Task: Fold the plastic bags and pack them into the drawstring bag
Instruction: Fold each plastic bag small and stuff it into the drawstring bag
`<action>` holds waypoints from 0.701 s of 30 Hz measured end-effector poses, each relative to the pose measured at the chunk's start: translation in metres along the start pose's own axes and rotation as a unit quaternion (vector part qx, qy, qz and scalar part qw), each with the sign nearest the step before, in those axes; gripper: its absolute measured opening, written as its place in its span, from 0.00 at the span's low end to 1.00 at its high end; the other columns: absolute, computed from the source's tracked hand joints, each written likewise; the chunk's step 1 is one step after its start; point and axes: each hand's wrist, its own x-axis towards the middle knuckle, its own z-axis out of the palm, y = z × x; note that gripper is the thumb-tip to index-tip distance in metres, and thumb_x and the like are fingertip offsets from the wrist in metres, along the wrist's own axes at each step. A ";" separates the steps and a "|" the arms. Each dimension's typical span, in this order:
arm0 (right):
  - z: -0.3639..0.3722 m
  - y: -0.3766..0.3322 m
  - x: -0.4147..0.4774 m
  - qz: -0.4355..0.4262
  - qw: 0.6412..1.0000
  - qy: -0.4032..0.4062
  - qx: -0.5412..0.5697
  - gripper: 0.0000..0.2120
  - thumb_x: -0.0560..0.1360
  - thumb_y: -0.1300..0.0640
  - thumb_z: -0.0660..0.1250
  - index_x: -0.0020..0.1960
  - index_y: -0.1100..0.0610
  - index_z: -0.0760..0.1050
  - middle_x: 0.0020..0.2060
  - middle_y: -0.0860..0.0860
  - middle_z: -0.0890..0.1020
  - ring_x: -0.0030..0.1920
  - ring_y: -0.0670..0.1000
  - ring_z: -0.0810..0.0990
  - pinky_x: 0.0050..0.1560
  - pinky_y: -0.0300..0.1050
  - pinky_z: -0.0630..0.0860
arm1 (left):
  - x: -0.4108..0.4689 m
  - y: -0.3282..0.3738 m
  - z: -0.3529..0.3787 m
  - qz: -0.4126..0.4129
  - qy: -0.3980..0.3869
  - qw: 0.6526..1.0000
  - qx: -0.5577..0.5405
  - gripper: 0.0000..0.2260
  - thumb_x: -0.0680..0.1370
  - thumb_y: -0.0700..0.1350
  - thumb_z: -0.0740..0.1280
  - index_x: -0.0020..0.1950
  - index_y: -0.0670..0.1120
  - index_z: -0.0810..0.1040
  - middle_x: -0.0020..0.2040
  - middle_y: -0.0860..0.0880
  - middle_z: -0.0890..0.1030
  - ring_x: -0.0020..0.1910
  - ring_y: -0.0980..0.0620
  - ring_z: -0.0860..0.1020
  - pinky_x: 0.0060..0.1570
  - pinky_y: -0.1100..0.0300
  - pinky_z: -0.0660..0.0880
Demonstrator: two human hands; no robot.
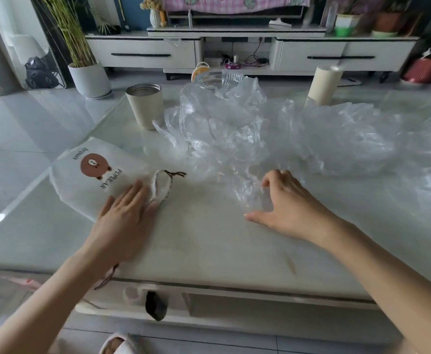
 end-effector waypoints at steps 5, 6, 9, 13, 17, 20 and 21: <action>0.025 0.014 -0.005 -0.072 0.980 0.173 -0.065 0.05 0.70 0.64 0.71 0.41 0.60 0.74 0.38 0.57 0.77 0.39 0.61 0.78 0.39 0.51 0.75 | 0.018 0.006 -0.006 -0.078 0.041 0.996 -0.001 0.40 0.71 0.66 0.44 0.75 0.43 0.57 0.76 0.39 0.57 0.74 0.41 0.56 0.71 0.43 0.52; 0.026 0.015 -0.005 -0.081 0.974 0.207 -0.042 0.07 0.67 0.66 0.71 0.36 0.60 0.74 0.33 0.56 0.76 0.34 0.60 0.77 0.35 0.50 0.74 | 0.014 0.010 -0.008 -0.060 0.085 0.994 -0.015 0.37 0.74 0.65 0.46 0.74 0.42 0.59 0.74 0.37 0.59 0.74 0.39 0.57 0.71 0.41 0.54; 0.011 0.025 -0.018 -0.080 0.960 0.268 0.010 0.05 0.71 0.61 0.64 0.37 0.59 0.77 0.35 0.53 0.79 0.36 0.58 0.78 0.39 0.49 0.73 | -0.001 0.046 -0.016 0.072 0.208 0.973 -0.067 0.30 0.77 0.60 0.53 0.69 0.39 0.68 0.71 0.37 0.66 0.71 0.38 0.63 0.69 0.43 0.59; -0.006 0.032 -0.047 -0.125 0.947 0.288 0.064 0.10 0.75 0.56 0.61 0.44 0.59 0.79 0.42 0.51 0.81 0.43 0.53 0.78 0.48 0.47 0.70 | -0.024 0.100 -0.022 0.221 0.177 0.952 -0.120 0.35 0.73 0.65 0.58 0.73 0.44 0.62 0.74 0.47 0.63 0.74 0.50 0.58 0.71 0.53 0.55; -0.006 0.026 -0.071 -0.184 0.941 0.246 0.140 0.11 0.76 0.53 0.61 0.47 0.58 0.80 0.43 0.47 0.81 0.47 0.46 0.77 0.51 0.40 0.71 | -0.032 0.138 0.000 0.302 0.138 0.937 -0.111 0.38 0.72 0.65 0.61 0.74 0.44 0.58 0.73 0.47 0.64 0.74 0.51 0.57 0.71 0.49 0.53; -0.007 0.025 -0.083 -0.195 0.928 0.244 0.205 0.07 0.77 0.52 0.59 0.48 0.51 0.75 0.42 0.42 0.78 0.45 0.42 0.76 0.48 0.34 0.70 | -0.027 0.147 0.007 0.311 0.170 0.924 -0.146 0.22 0.72 0.51 0.63 0.63 0.43 0.73 0.61 0.46 0.79 0.65 0.52 0.69 0.68 0.51 0.59; -0.009 0.025 -0.085 -0.181 0.921 0.249 0.239 0.07 0.78 0.51 0.59 0.48 0.50 0.74 0.41 0.43 0.78 0.44 0.42 0.77 0.47 0.33 0.71 | -0.025 0.146 0.005 0.300 0.182 0.920 -0.173 0.18 0.71 0.48 0.62 0.58 0.42 0.78 0.55 0.47 0.82 0.59 0.53 0.73 0.66 0.54 0.62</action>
